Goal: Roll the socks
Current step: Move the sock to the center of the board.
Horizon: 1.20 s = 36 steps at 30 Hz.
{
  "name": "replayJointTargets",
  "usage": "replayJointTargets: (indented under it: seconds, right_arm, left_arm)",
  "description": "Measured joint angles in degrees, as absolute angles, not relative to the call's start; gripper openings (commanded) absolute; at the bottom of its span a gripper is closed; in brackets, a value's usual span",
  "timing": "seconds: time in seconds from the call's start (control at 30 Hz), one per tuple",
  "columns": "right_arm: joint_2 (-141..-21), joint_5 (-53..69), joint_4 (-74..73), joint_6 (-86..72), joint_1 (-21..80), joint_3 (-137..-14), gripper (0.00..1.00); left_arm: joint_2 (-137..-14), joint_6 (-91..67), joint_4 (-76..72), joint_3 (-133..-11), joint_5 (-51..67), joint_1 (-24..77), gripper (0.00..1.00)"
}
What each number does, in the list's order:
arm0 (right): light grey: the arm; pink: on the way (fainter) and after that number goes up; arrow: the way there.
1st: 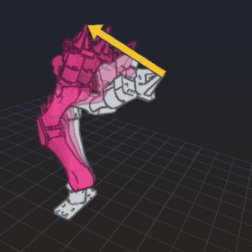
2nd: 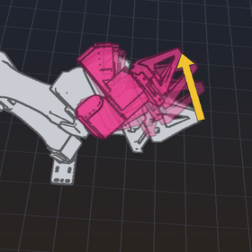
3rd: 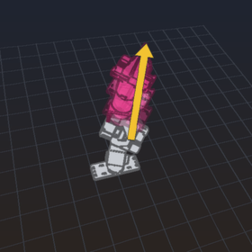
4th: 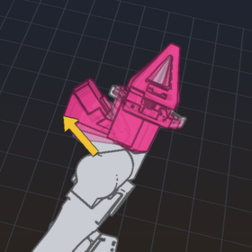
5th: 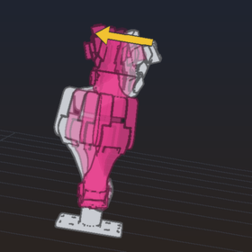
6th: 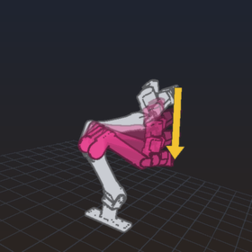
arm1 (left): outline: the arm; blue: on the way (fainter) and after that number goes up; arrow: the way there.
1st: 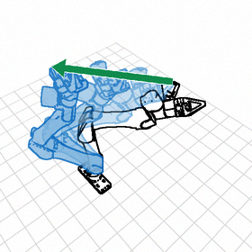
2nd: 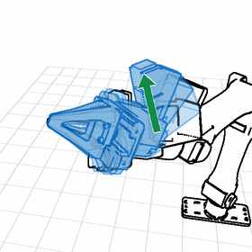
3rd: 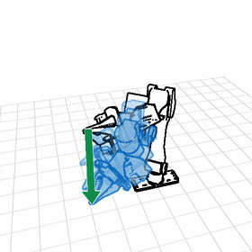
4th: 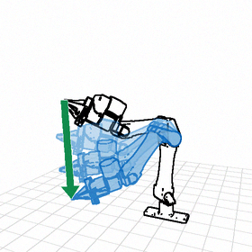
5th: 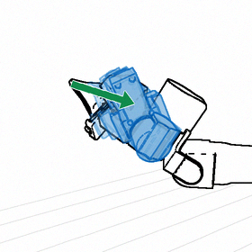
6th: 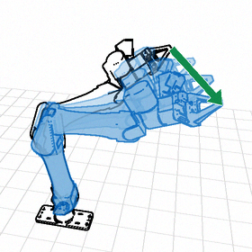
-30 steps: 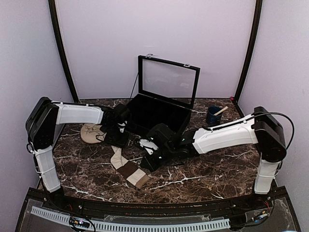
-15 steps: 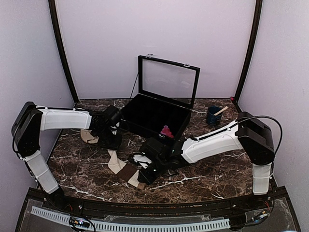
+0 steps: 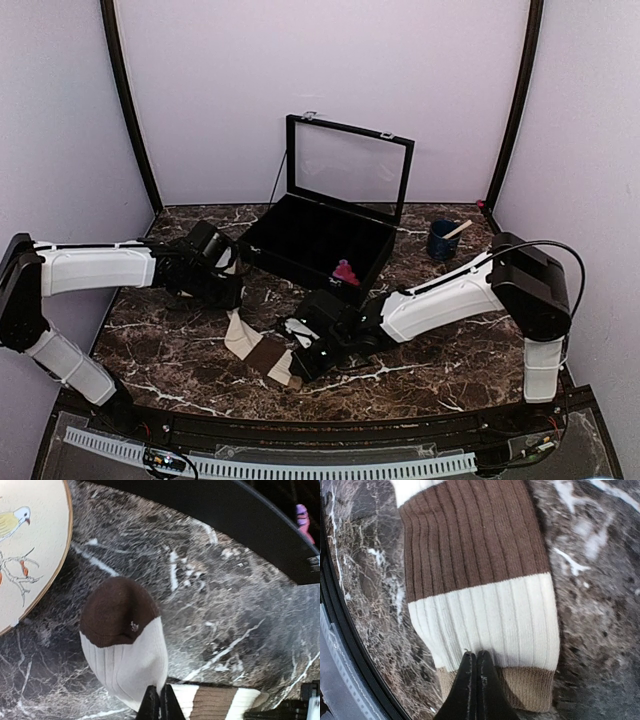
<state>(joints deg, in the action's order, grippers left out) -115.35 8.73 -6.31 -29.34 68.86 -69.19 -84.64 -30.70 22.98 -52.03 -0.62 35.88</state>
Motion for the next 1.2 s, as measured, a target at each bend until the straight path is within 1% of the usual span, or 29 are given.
replayJointTargets:
  seconds: [0.33,0.67,0.87,1.03,1.2]
  right_arm:
    - [-109.5,5.4,-4.6,-31.8,63.0,-60.7,0.0]
    - [-104.8,4.2,-4.6,-32.3,57.8,-54.8,0.0]
    - [-102.8,3.4,-4.6,-33.2,56.9,-52.4,0.0]
    - [-102.1,3.2,-4.4,-33.8,56.7,-51.5,0.0]
    - [-102.1,3.2,-4.5,-34.4,56.7,-51.5,0.0]
  left_arm:
    - [-83.7,-31.0,11.3,-49.8,4.6,35.9,0.0]
    - [-89.8,-33.2,-4.3,-46.0,12.3,35.9,0.01]
    - [-90.8,-35.9,-12.3,-41.7,15.4,35.9,0.06]
    - [-89.2,-37.8,-14.9,-37.1,15.6,35.9,0.08]
    - [-83.8,-39.8,-15.4,-32.5,14.9,35.9,0.17]
